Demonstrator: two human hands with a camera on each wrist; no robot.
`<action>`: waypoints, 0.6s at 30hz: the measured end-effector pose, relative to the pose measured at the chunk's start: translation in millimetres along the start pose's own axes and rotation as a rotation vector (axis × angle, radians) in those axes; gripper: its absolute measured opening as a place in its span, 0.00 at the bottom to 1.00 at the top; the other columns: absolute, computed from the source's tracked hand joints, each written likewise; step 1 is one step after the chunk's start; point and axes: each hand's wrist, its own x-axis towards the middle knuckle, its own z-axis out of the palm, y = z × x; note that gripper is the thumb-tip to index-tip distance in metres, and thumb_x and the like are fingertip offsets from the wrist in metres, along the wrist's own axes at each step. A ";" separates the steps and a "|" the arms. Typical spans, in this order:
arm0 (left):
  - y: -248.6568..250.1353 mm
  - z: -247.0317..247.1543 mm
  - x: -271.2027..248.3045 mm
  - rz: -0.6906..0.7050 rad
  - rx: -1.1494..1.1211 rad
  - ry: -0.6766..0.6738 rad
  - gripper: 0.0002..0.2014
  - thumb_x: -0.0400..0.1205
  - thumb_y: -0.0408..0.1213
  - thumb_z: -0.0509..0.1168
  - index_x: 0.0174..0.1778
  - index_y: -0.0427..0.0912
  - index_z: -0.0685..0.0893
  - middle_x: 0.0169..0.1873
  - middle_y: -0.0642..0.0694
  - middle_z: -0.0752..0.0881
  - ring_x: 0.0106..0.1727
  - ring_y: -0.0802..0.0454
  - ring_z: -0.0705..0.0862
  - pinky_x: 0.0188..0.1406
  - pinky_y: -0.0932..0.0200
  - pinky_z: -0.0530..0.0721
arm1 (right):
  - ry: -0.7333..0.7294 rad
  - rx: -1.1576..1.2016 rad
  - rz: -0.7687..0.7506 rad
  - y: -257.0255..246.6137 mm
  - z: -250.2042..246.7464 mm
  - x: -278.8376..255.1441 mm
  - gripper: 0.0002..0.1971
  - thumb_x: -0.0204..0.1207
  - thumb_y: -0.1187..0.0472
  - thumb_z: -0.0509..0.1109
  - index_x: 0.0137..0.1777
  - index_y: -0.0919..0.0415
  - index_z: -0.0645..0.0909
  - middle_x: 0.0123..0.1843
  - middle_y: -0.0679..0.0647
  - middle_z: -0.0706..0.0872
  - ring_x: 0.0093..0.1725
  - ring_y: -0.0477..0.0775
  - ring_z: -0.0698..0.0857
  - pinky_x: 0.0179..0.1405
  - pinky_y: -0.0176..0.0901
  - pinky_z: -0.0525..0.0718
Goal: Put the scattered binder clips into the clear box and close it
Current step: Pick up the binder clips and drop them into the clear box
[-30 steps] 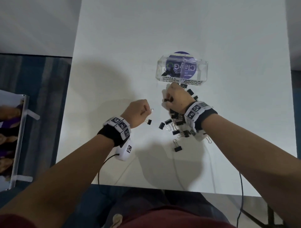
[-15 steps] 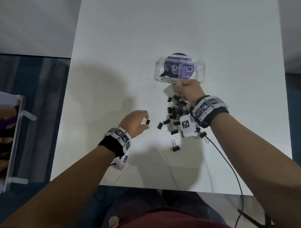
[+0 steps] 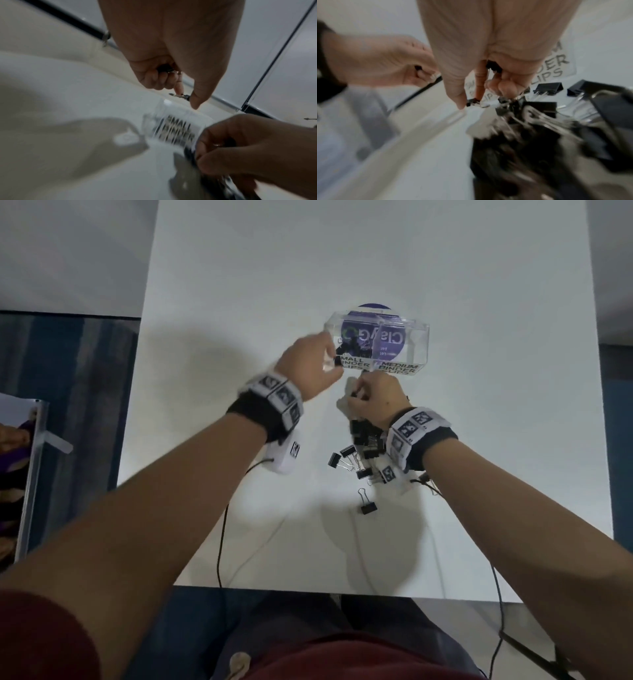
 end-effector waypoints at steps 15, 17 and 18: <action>-0.3 18.9 11.9 0.101 -0.059 0.171 0.07 0.74 0.29 0.63 0.47 0.38 0.82 0.47 0.39 0.84 0.41 0.47 0.81 0.42 0.55 0.80 | 0.091 -0.029 0.058 -43.0 -58.0 66.3 0.12 0.72 0.58 0.69 0.53 0.63 0.83 0.56 0.59 0.87 0.56 0.58 0.84 0.56 0.47 0.83; 2.9 34.7 -19.0 0.179 -0.054 0.102 0.04 0.76 0.29 0.65 0.44 0.36 0.82 0.44 0.40 0.85 0.41 0.51 0.80 0.41 0.61 0.76 | 0.009 -0.125 -0.010 -43.3 -56.0 61.2 0.15 0.74 0.61 0.67 0.60 0.64 0.80 0.59 0.59 0.85 0.58 0.58 0.83 0.55 0.45 0.80; 4.6 45.6 -33.1 0.214 -0.036 0.028 0.04 0.77 0.30 0.66 0.45 0.37 0.83 0.45 0.42 0.85 0.43 0.51 0.81 0.43 0.60 0.78 | 0.003 -0.133 -0.044 -40.8 -56.3 55.3 0.16 0.75 0.62 0.66 0.61 0.65 0.79 0.59 0.59 0.85 0.57 0.58 0.83 0.55 0.45 0.80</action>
